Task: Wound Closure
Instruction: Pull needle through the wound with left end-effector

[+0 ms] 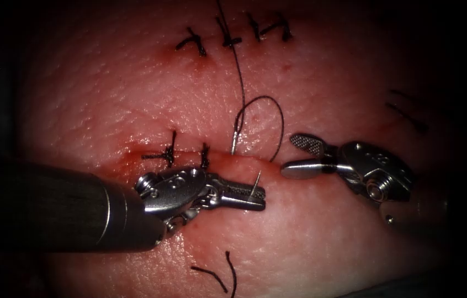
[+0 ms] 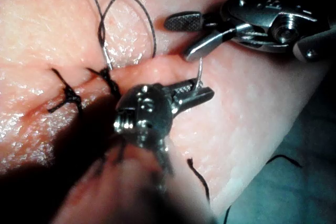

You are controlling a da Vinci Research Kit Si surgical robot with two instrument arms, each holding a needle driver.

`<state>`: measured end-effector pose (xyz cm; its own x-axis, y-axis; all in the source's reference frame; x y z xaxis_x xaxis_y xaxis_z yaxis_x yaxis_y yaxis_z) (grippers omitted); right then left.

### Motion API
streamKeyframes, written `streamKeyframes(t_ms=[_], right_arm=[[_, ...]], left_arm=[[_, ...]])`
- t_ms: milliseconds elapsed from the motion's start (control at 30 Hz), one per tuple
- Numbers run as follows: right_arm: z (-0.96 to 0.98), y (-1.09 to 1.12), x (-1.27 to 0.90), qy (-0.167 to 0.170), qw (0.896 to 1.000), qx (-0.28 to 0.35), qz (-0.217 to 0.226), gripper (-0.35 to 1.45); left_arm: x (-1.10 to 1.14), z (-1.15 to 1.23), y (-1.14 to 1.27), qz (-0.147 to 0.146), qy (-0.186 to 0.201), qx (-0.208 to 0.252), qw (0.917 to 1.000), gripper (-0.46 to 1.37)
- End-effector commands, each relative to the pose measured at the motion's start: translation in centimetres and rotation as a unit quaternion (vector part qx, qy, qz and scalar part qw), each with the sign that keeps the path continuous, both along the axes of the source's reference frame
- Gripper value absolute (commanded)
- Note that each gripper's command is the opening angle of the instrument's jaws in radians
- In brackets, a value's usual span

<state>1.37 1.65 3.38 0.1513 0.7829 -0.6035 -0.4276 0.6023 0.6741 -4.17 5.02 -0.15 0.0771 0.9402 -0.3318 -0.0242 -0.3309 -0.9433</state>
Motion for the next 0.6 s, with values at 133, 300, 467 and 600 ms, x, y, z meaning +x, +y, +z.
streamKeyframes(t_ms=[133,300,467,600], right_arm=[[-0.09,-0.08,0.03,0.024,1.0,-0.002,-0.019,0.99],[-0.26,-0.26,0.07,0.052,0.997,-0.003,-0.049,0.89],[-0.37,-0.39,0.15,0.057,0.996,0.0,-0.074,0.88],[-0.32,-0.47,0.2,0.05,0.995,-0.003,-0.081,0.88]], left_arm=[[0.01,0.0,0.06,0.006,-0.018,0.008,0.9998,-0.35],[0.04,0.11,0.1,-0.004,-0.011,0.007,0.9999,-0.35],[0.07,0.18,0.12,-0.011,-0.005,0.007,0.9999,-0.35],[0.08,0.16,0.14,-0.018,-0.001,0.015,0.9997,-0.35]])
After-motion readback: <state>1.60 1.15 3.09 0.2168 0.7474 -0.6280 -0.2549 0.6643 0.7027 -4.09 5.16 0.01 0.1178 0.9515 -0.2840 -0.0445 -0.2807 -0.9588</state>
